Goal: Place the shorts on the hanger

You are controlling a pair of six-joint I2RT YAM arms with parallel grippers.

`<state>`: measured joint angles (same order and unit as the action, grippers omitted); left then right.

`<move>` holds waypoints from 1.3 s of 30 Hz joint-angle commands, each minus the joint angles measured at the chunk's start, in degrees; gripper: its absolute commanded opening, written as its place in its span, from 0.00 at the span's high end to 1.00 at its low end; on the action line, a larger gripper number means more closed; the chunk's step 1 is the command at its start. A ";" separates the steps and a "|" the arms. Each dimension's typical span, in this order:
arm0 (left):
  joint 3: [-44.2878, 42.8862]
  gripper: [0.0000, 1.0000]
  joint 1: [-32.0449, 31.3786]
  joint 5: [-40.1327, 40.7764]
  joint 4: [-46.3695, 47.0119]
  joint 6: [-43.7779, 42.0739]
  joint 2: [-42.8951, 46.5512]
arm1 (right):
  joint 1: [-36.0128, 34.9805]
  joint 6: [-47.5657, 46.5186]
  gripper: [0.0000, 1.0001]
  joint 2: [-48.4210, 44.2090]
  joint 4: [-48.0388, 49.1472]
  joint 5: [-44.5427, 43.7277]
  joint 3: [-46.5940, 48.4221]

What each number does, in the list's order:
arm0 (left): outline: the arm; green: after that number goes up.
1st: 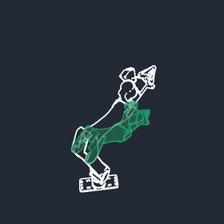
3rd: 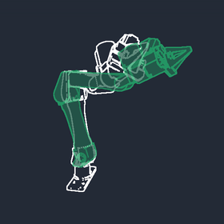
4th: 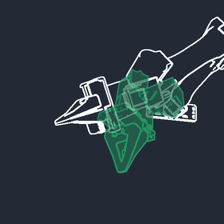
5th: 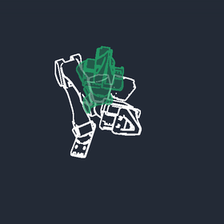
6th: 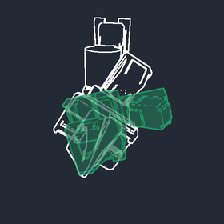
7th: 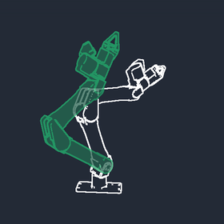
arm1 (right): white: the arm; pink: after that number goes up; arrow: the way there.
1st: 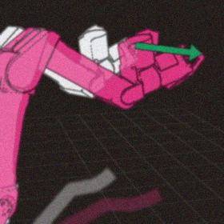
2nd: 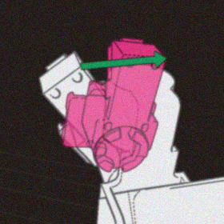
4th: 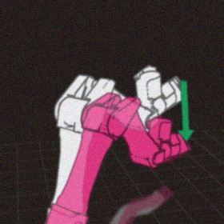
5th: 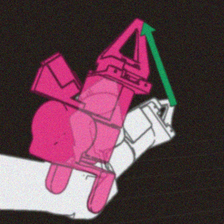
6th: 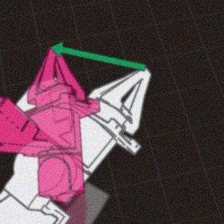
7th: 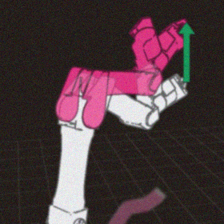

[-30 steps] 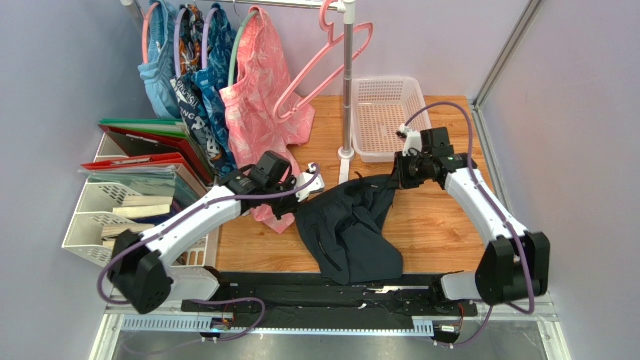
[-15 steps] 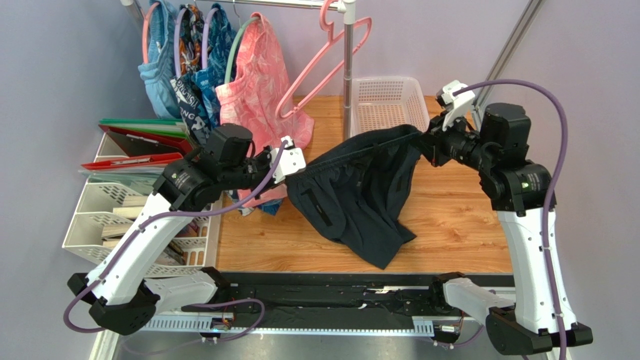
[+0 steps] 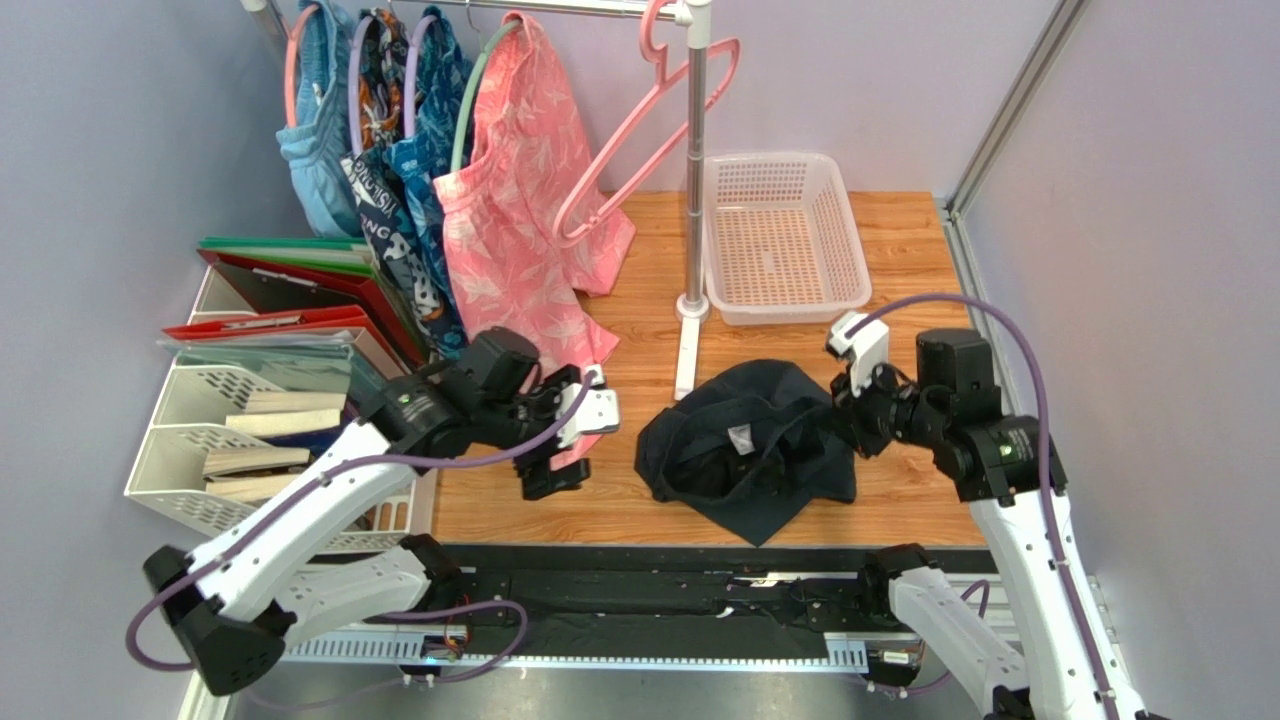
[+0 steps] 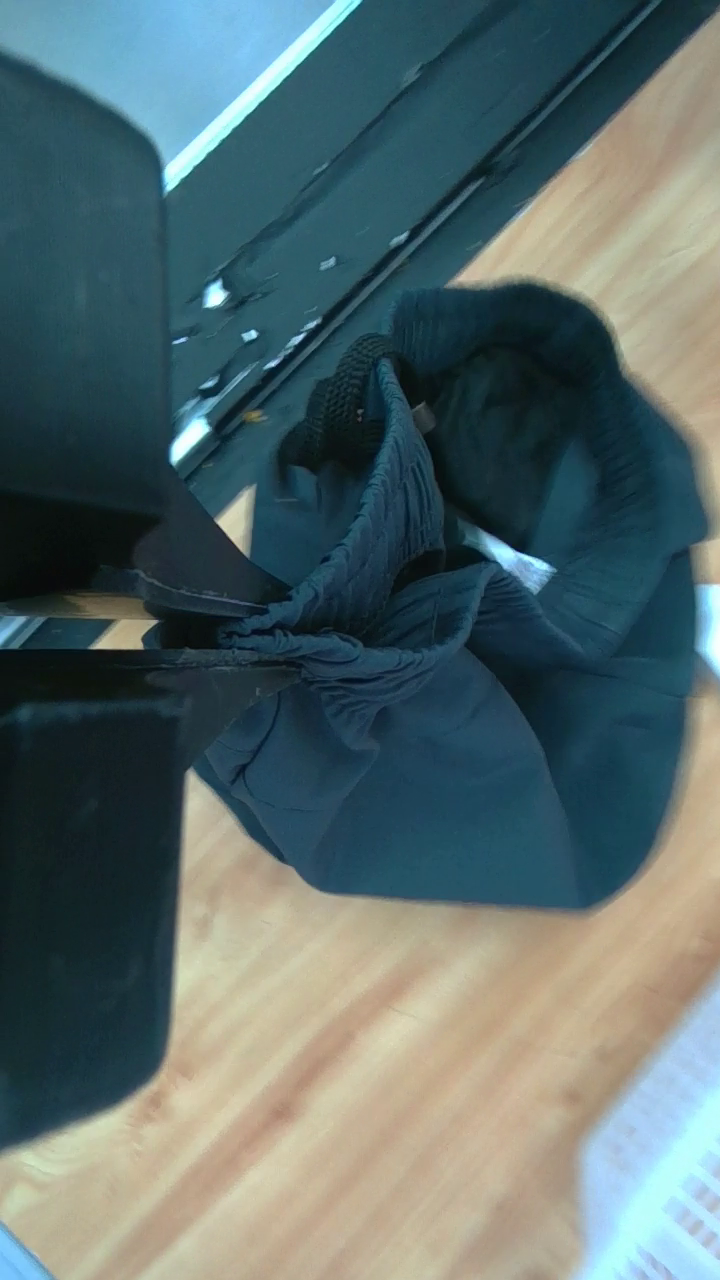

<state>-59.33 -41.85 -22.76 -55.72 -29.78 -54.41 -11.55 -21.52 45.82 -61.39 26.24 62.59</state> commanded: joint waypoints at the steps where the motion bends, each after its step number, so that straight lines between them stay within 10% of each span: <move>1: 2.80 0.08 -4.55 -0.54 17.11 7.96 -7.62 | -0.31 -7.22 1.00 -5.83 1.44 -3.12 -4.93; 23: 0.11 0.07 -19.06 1.58 37.44 13.33 -36.37 | -0.31 -3.09 1.00 -4.25 3.38 -6.73 -3.96; 28: -3.77 0.41 -19.06 4.04 34.56 13.61 -38.76 | -0.31 -1.51 1.00 -4.43 4.25 -7.78 -3.18; 32: -5.26 0.99 -18.36 5.71 29.37 12.30 -33.23 | -0.40 -0.20 1.00 -4.08 5.13 -7.78 -1.34; 39: -21.76 1.00 -11.96 7.03 6.03 5.27 -19.96 | -0.31 2.18 1.00 1.89 9.35 -5.76 12.78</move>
<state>-69.32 -57.52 -17.08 -37.39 -19.68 -81.87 -11.60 -21.76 45.36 -59.00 19.33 65.23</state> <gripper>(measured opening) 0.009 0.052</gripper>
